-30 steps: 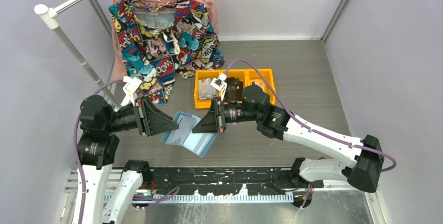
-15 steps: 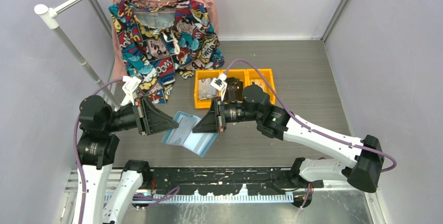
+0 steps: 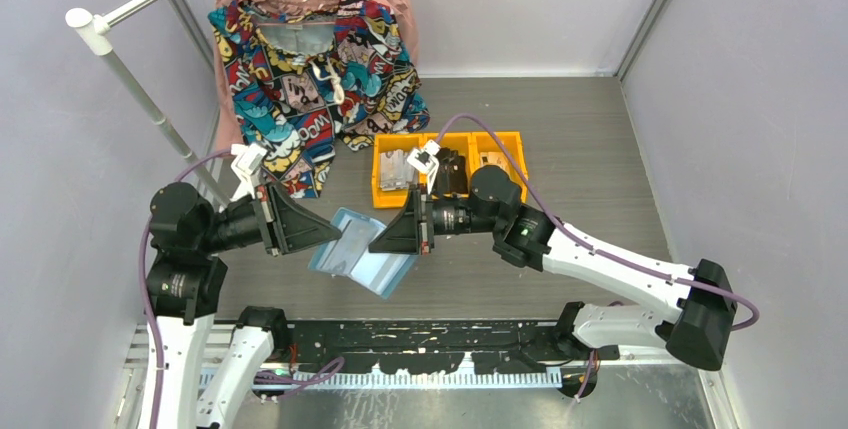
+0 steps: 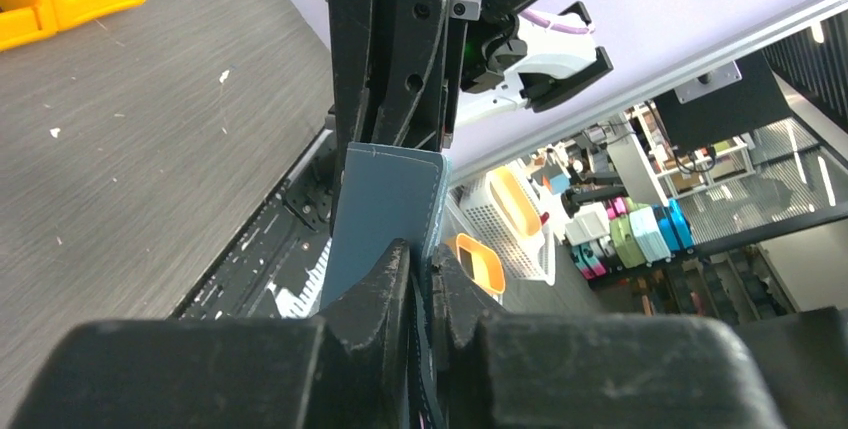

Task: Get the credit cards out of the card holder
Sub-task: Remove the credit card from the card holder.

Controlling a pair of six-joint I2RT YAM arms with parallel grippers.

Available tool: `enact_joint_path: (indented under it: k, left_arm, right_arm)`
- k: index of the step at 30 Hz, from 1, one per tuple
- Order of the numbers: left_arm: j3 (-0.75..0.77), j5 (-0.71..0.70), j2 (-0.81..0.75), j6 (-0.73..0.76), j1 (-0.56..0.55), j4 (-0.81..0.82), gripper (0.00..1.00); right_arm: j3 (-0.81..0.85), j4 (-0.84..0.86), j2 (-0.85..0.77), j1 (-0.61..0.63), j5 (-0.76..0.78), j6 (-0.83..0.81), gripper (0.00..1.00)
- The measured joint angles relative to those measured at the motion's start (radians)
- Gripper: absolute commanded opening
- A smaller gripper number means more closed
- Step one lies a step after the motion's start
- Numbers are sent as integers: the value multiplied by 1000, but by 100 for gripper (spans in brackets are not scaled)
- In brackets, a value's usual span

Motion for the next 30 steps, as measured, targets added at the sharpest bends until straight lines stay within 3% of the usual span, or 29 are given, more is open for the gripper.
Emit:
enact_joint_path:
  k: [4, 8, 20, 24, 30]
  left_arm:
    - [18, -52, -4, 60, 0, -55, 11]
    - [18, -72, -12, 73, 0, -69, 33]
    - [40, -169, -24, 237, 0, -195, 34]
    - [39, -171, -25, 248, 0, -219, 41]
    - [0, -81, -24, 166, 0, -179, 30]
  right_arm:
    - [0, 22, 20, 0, 0, 10, 1]
    - [0, 34, 27, 0, 0, 13, 1]
    - [-6, 64, 28, 13, -19, 12, 1]
    - [-5, 93, 30, 25, -24, 13, 1]
    - [-6, 137, 30, 33, -24, 8, 1]
